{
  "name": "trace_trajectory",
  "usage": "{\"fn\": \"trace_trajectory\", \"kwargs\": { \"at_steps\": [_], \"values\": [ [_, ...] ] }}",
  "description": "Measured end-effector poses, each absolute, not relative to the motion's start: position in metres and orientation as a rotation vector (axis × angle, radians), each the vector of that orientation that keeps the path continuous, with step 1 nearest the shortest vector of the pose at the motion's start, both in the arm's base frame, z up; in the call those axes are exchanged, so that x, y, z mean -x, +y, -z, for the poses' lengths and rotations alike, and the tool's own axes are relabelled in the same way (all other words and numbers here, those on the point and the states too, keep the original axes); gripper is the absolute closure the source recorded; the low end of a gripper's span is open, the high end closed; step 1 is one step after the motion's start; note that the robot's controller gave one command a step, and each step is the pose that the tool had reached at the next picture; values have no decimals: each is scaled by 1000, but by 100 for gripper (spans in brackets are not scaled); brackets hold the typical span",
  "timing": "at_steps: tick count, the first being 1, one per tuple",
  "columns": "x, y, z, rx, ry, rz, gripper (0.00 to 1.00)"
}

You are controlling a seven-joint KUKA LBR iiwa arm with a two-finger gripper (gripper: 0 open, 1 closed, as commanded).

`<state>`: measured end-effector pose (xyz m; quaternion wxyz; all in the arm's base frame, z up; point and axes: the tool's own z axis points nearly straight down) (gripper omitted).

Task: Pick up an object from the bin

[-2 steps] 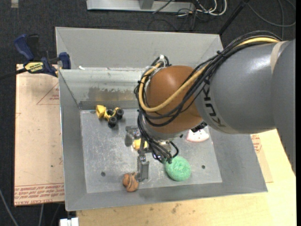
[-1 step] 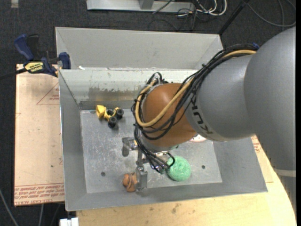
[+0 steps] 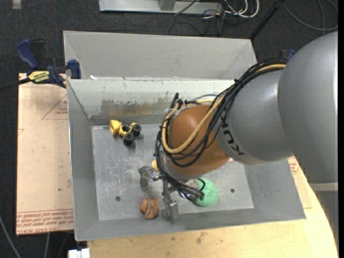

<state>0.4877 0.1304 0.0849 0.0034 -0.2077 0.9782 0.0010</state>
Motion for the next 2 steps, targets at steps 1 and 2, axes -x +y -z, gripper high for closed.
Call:
{"fn": "trace_trajectory", "kwargs": {
  "at_steps": [1,2],
  "values": [
    [-493,127,-77,806,3028,-2,0],
    [-491,137,-75,786,3029,0,0]
  ]
}}
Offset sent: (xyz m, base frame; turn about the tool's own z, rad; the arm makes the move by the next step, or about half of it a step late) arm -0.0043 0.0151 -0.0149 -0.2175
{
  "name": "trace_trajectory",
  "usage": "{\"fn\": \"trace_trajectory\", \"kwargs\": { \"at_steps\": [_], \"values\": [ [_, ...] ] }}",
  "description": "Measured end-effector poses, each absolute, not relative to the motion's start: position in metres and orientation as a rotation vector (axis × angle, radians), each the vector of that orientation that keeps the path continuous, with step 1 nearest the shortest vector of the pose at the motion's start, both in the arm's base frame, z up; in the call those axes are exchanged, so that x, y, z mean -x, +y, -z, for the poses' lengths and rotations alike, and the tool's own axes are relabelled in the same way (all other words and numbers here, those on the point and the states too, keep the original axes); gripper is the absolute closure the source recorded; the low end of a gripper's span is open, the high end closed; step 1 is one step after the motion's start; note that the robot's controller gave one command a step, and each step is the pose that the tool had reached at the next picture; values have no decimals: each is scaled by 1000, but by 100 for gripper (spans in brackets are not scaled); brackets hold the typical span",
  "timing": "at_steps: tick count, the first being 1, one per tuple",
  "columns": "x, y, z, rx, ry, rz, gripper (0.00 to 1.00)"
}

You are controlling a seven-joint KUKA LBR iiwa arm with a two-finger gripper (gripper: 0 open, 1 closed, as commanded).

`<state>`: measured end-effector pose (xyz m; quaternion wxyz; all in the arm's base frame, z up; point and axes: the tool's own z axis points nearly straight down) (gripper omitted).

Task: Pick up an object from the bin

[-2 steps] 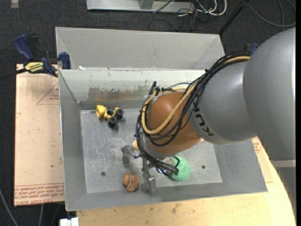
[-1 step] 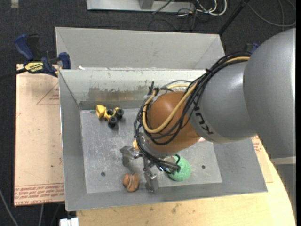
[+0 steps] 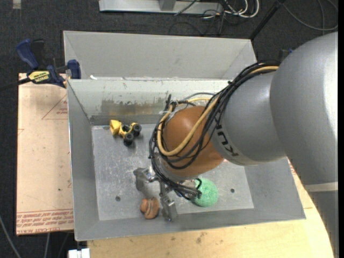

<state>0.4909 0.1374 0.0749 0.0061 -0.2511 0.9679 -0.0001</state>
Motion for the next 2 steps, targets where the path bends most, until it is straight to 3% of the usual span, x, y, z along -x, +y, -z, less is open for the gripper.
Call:
{"fn": "trace_trajectory", "kwargs": {
  "at_steps": [1,2],
  "values": [
    [-484,152,-70,1205,2896,-3,100],
    [-484,152,-70,1205,2896,-4,100]
  ]
}}
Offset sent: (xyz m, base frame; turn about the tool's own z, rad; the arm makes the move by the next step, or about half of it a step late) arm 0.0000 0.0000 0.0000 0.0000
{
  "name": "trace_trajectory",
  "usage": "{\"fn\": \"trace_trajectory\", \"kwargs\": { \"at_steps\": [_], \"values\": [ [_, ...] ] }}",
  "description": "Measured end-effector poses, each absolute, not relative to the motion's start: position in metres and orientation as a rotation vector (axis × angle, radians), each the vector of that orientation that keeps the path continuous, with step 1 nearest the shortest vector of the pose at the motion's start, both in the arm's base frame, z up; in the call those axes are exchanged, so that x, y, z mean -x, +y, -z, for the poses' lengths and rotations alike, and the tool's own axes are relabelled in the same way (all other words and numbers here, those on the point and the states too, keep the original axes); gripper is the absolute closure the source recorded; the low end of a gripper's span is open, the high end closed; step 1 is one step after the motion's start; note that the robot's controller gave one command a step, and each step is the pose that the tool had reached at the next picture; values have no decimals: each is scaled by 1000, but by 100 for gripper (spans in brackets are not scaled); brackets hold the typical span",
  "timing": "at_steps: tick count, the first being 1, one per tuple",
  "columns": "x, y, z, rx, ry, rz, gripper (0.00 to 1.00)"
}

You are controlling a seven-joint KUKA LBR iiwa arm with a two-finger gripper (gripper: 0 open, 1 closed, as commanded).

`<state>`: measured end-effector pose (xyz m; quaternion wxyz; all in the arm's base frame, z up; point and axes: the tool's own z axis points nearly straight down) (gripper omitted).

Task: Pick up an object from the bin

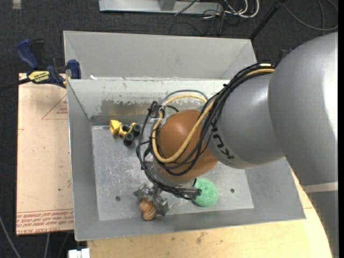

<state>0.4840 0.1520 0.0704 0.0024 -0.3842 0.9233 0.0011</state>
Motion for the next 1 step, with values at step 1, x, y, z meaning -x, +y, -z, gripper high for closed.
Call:
{"fn": "trace_trajectory", "kwargs": {
  "at_steps": [1],
  "values": [
    [-483,161,-247,1211,2891,-1,100]
  ]
}}
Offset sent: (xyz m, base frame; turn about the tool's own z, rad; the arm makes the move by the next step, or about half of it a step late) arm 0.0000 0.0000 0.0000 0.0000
